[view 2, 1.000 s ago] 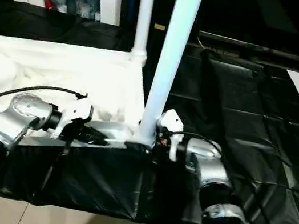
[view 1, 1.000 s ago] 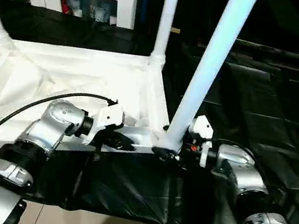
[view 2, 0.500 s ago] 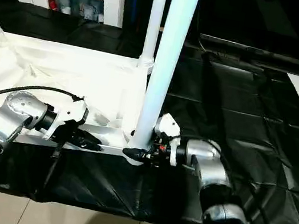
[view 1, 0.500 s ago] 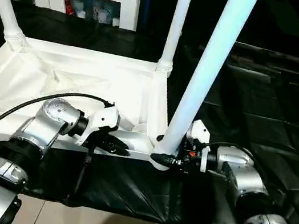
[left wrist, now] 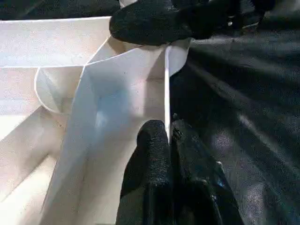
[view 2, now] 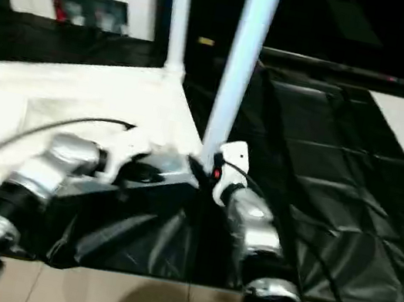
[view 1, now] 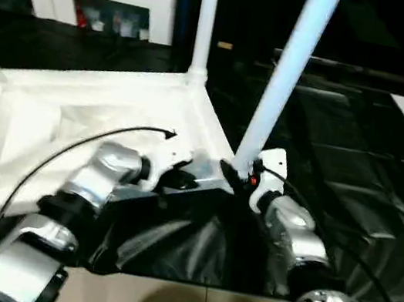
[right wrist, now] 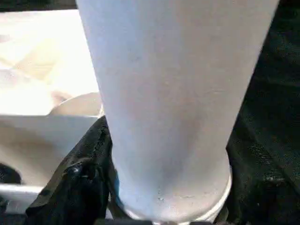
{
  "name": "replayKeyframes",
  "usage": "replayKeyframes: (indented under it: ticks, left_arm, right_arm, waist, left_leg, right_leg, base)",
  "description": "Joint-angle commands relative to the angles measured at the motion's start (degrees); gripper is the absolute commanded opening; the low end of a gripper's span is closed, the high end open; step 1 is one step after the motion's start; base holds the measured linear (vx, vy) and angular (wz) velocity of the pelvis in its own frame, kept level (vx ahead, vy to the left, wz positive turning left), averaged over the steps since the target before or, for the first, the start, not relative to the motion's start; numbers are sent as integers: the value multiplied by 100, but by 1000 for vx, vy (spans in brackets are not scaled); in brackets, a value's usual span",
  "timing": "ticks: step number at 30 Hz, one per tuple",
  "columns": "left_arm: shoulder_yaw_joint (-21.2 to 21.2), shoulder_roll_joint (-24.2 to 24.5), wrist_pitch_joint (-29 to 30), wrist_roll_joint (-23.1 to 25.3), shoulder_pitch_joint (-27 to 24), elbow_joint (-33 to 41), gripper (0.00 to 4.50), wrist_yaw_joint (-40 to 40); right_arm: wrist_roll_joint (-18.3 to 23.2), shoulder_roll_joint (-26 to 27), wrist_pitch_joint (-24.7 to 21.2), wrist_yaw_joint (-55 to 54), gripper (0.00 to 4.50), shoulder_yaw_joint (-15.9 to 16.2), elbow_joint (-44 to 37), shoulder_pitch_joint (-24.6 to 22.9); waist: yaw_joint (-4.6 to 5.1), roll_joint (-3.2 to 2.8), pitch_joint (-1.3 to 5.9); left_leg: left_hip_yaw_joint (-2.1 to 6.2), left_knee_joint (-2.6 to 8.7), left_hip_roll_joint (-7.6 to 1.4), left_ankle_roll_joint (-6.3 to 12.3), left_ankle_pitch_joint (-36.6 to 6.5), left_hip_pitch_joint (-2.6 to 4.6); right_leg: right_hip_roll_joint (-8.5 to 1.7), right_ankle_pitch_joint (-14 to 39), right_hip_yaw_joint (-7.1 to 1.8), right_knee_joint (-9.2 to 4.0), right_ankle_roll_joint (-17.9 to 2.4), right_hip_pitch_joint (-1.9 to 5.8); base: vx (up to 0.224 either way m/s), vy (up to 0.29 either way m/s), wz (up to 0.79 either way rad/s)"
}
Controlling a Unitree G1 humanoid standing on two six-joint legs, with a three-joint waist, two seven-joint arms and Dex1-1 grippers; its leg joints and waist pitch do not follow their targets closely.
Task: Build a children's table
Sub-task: Rotate leg to tighten
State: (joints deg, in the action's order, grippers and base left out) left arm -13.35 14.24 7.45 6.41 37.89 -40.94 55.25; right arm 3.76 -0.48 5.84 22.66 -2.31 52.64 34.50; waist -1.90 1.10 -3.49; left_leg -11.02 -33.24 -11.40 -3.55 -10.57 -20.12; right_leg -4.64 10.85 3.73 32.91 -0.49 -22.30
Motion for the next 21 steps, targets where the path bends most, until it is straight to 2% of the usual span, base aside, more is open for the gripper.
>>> replayKeyframes:
  ticks: [1, 2, 3, 4, 6, 9, 10, 15, 16, 17, 18, 21]
  left_arm:
    - [-195, -383, -32, -52, 39, 110, 0, -221]
    - [-197, -380, -36, -50, 36, 113, 0, -217]
    - [-233, -319, -100, -2, -24, 157, 0, -143]
    - [-255, -215, -241, 25, -75, 167, 0, -19]
    - [-250, -202, -271, 44, -87, 161, 0, -2]
    - [-248, -78, -391, 38, -136, 184, 0, 149]
    - [-247, 14, -402, -11, -163, 208, 0, 309]
    - [-294, 375, -569, -195, -217, 292, 0, 1112]
    - [-304, 438, -598, -207, -212, 299, 0, 1226]
    - [-307, 504, -637, -245, -209, 307, 0, 1381]
    - [-309, 548, -671, -269, -209, 311, 0, 1486]
    - [-309, 698, -725, -342, -183, 276, 0, 1833]
  right_arm:
    - [-115, 504, 45, 326, 326, 388, 63, 13]
    - [-114, 502, 52, 337, 326, 388, 57, 11]
    - [-45, 438, 119, 598, 340, 366, -53, -31]
    - [-25, 261, 120, 882, 346, 372, -107, -69]
    - [-38, 220, 120, 904, 370, 375, -101, -74]
    - [37, 22, 58, 1171, 385, 347, -106, -79]
    - [44, -139, 49, 1425, 410, 390, -129, -81]
    - [-57, -737, 169, 2377, 415, 579, -74, -3]
    - [-86, -824, 205, 2587, 415, 638, -61, 9]
    - [-127, -912, 231, 2810, 415, 694, -43, 26]
    - [-154, -970, 248, 2965, 415, 729, -33, 36]
    - [-160, -1130, 279, 3594, 415, 824, -17, 100]
  waist:
    - [52, -69, 270]
    - [50, -60, 274]
    - [45, 4, 281]
    - [31, 30, 291]
    - [23, 2, 302]
    - [23, 0, 313]
    - [14, -9, 313]
    - [-6, 17, 356]
    - [-13, 8, 365]
    - [-20, 7, 368]
    - [-41, 30, 373]
    - [-97, 20, 388]
  left_leg:
    - [202, 501, -188, -208, -3007, 175]
    - [195, 491, -181, -192, -2995, 179]
    - [193, 491, -174, -123, -2868, 150]
    - [188, 497, -181, -48, -2698, 125]
    - [181, 519, -208, 4, -2459, 75]
    - [141, 505, -202, 46, -2281, 63]
    - [125, 498, -203, 66, -2199, 69]
    - [103, 470, -208, 179, -1806, 27]
    - [75, 453, -215, 224, -1632, 44]
    - [62, 445, -213, 239, -1586, 46]
    - [47, 425, -210, 291, -1485, 36]
    - [10, 386, -234, 372, -1188, 35]
  right_leg:
    - [-387, 3246, -178, -582, -702, -2]
    - [-393, 3251, -185, -585, -706, -5]
    - [-407, 3268, -190, -573, -701, 19]
    - [-432, 3217, -201, -565, -702, 38]
    - [-442, 2906, -227, -521, -786, 66]
    - [-425, 2520, -250, -469, -941, 78]
    - [-425, 2420, -258, -463, -993, 77]
    - [-429, 2066, -258, -404, -1104, 134]
    - [-402, 1706, -259, -366, -1257, 122]
    - [-399, 1599, -263, -349, -1308, 120]
    - [-398, 1458, -264, -323, -1382, 134]
    - [-373, 996, -269, -241, -1537, 134]
  base:
    - [0, 0, 0]
    - [0, 0, 0]
    - [0, 0, 0]
    - [0, 0, 0]
    - [0, 0, 0]
    - [0, 0, 0]
    - [0, 0, 0]
    - [0, 0, 0]
    - [0, 0, 0]
    - [0, 0, 0]
    - [0, 0, 0]
    - [58, -21, 7]
